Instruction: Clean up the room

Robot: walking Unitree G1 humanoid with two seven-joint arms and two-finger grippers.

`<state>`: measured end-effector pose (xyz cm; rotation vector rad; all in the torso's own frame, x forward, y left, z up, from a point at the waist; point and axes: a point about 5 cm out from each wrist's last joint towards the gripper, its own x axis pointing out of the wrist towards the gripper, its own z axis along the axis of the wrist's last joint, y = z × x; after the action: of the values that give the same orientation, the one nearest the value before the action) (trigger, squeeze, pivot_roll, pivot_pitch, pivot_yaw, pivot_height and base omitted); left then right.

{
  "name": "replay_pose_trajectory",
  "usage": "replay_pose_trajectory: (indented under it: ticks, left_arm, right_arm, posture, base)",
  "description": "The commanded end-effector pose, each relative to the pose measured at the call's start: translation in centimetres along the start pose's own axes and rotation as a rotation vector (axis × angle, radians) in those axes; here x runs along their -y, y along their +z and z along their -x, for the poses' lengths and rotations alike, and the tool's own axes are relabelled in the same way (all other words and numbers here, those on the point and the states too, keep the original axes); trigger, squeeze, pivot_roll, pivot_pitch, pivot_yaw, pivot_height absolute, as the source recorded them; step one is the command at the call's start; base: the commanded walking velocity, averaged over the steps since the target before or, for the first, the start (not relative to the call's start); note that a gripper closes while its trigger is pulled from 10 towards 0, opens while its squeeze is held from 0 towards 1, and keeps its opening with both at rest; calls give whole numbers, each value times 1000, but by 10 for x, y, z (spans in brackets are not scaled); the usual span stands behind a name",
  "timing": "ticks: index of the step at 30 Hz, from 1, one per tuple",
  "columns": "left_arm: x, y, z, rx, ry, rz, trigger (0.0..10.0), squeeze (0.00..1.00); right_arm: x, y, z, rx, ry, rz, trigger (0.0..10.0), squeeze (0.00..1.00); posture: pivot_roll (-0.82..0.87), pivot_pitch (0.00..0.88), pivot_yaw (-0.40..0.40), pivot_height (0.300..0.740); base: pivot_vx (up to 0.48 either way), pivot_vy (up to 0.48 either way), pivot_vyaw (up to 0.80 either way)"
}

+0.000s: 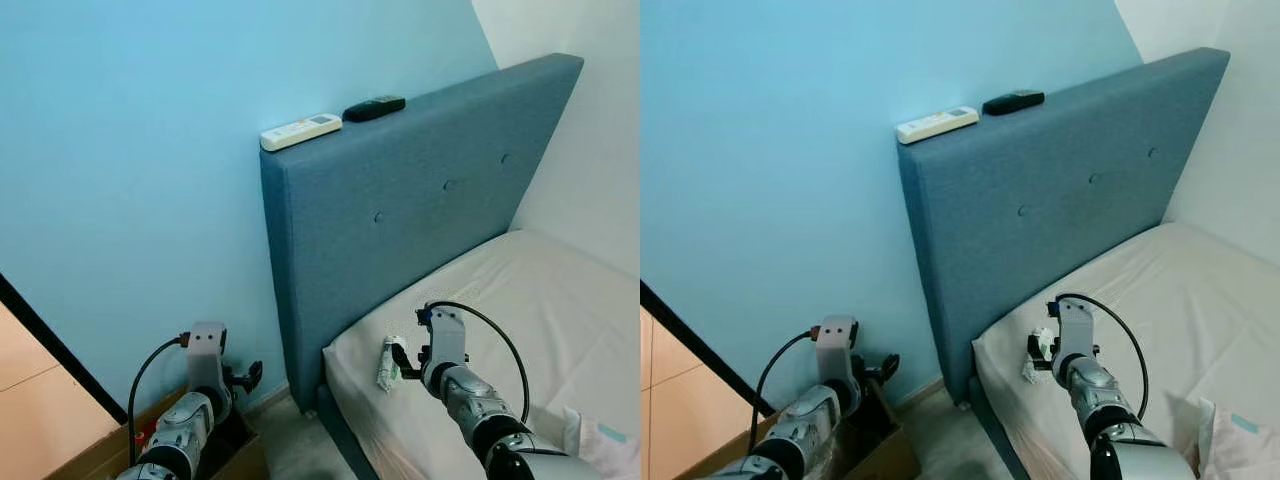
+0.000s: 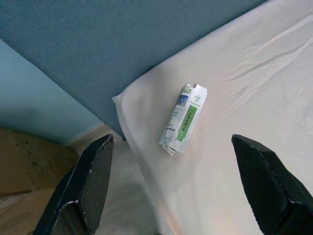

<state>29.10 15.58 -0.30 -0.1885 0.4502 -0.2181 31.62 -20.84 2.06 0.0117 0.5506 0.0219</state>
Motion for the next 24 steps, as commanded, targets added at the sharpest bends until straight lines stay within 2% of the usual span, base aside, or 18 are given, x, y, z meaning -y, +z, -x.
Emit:
replay_pose_trajectory:
  ticks: [1, 18, 24]
  left_arm:
    - [-2, -2, 2, -1, -1, -8, 10000, 0]
    - [-7, -14, 9, -24, 1, -23, 10000, 0]
    - [-9, -20, 15, -12, -12, -32, 10000, 0]
  right_arm:
    - [-1, 5, -1, 17, 4, 2, 10000, 0]
    - [0, 12, -1, 43, 18, 17, 10000, 0]
    - [-2, 7, 0, 50, 29, 13, 10000, 0]
  posture:
    - [-83, 55, 5, 655]
    - [-69, 93, 3, 600]
    - [-55, 149, 5, 575]
  base:
    - [0, 0, 0]
    - [0, 0, 0]
    - [0, 0, 0]
